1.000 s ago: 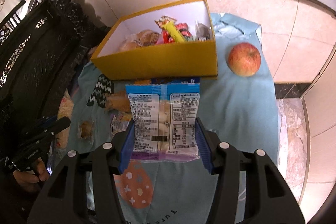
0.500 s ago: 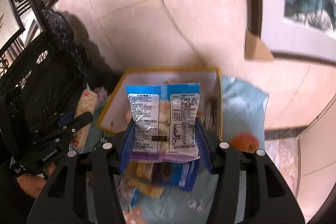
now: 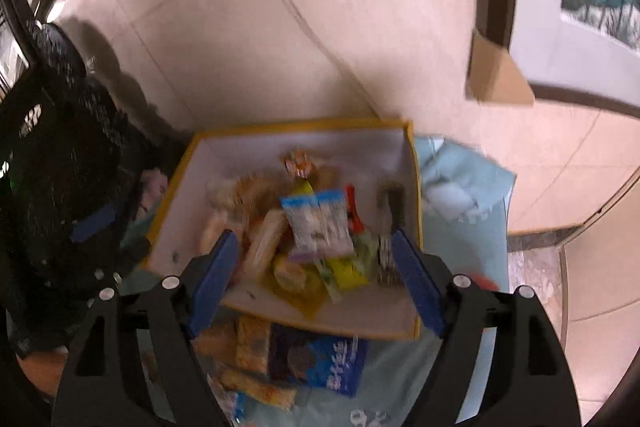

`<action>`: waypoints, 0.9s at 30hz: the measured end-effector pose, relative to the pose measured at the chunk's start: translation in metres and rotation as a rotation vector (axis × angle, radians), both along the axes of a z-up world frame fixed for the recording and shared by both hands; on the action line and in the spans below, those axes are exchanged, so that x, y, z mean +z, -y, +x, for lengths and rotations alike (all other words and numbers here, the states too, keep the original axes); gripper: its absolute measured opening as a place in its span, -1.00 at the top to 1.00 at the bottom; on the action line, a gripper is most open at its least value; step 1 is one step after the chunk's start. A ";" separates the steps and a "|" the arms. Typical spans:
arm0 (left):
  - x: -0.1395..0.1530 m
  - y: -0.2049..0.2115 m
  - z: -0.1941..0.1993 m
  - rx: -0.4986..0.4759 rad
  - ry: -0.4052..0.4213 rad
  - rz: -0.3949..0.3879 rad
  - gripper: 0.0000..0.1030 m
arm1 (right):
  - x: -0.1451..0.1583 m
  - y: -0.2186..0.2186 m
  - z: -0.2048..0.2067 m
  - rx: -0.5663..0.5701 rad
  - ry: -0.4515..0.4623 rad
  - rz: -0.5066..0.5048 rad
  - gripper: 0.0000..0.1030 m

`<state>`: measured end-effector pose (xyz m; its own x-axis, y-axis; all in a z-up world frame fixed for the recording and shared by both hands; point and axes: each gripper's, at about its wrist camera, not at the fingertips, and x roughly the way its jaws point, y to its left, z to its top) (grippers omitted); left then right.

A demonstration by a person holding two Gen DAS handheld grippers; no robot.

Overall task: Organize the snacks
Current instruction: 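Carry the cereal bar and white-blue bag over the yellow box and release both, then grasp the clear bread pack with the left tool while the right tool grasps the blue cookie bag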

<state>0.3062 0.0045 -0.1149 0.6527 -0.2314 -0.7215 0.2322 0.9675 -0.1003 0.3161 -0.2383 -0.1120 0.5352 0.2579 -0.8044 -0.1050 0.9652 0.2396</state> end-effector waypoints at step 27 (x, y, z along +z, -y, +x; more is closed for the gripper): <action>-0.140 -0.117 -0.187 0.230 -0.142 0.054 -0.74 | -0.146 -0.053 -0.065 -0.030 -0.191 -0.168 -0.71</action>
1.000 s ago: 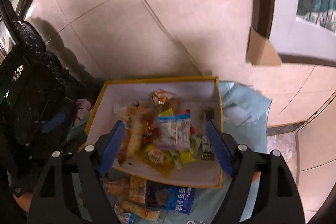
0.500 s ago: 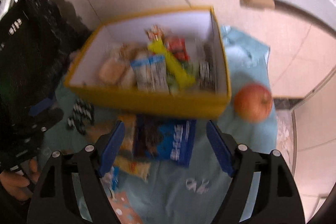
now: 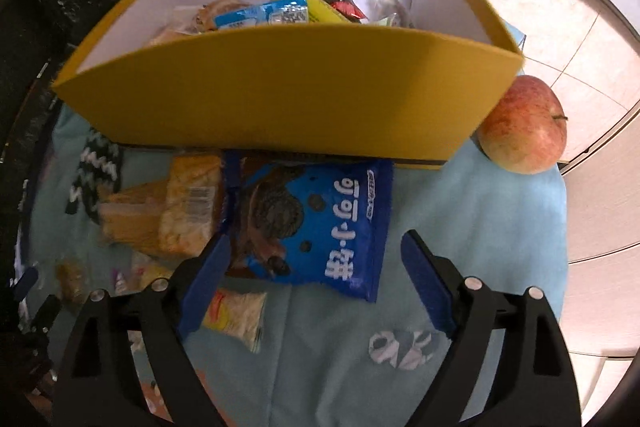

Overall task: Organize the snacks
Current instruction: 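Grasp the clear bread pack with the left tool while the right tool grasps the blue cookie bag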

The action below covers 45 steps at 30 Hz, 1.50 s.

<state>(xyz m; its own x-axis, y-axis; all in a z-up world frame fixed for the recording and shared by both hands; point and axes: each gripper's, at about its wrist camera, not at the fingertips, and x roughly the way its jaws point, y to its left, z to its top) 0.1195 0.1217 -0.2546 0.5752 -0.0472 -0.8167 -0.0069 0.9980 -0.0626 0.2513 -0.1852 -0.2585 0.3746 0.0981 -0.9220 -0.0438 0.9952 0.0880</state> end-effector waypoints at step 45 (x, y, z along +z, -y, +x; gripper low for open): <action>0.013 0.064 -0.010 -0.243 -0.015 -0.059 -0.28 | -0.027 -0.002 -0.005 0.233 -0.106 -0.094 -0.11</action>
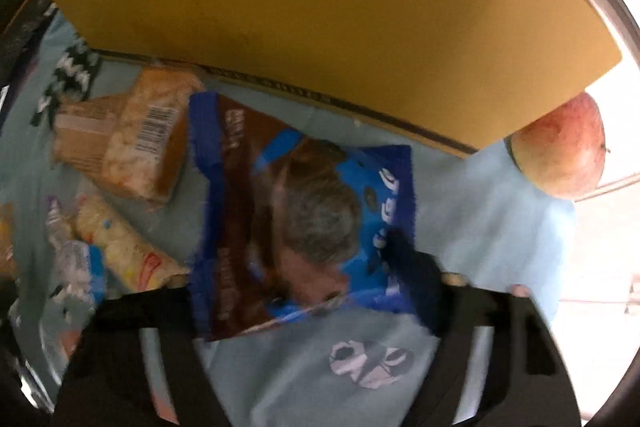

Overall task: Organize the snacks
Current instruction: 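Grasp the clear bread pack with the left tool while the right tool grasps the blue cookie bag, then carry the bread pack and blue cookie bag over the yellow box and release both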

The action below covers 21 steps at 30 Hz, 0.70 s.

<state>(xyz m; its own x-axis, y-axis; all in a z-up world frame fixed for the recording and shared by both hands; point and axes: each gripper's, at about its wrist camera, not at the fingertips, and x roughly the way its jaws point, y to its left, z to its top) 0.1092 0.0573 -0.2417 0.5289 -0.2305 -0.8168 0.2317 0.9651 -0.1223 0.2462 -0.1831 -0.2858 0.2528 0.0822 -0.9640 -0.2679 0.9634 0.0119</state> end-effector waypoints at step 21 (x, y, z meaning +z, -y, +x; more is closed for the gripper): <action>-0.036 0.009 0.003 -0.036 -0.049 0.081 -0.58 | 0.058 0.034 -0.089 -0.099 0.065 0.292 0.04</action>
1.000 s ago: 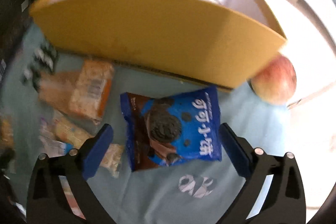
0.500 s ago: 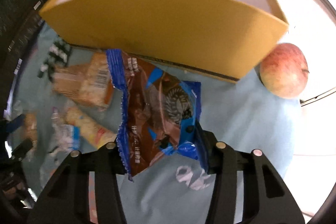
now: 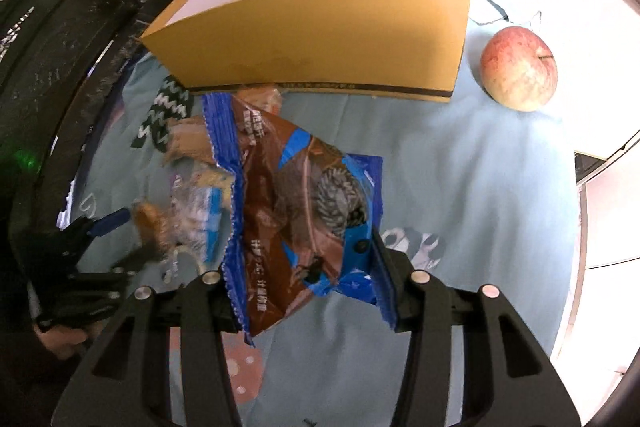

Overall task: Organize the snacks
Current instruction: 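Carry the bread pack and blue cookie bag over the yellow box and release both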

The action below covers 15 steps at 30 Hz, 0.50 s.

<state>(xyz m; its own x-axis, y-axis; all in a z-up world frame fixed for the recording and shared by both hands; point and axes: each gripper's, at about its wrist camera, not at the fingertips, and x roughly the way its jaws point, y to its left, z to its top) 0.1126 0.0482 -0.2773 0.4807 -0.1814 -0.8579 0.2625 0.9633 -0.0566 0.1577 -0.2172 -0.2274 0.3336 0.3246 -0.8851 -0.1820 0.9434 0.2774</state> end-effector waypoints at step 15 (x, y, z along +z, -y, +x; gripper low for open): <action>0.060 0.006 -0.010 -0.073 0.117 -0.157 -0.07 | 0.043 -0.009 -0.022 0.005 0.088 0.047 0.04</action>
<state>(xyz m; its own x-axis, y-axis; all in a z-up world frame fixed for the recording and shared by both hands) 0.1026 0.0419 -0.2168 0.5562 -0.3466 -0.7553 0.3448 0.9232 -0.1698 0.1354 -0.2085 -0.1842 0.4073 0.3669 -0.8364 -0.2121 0.9287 0.3041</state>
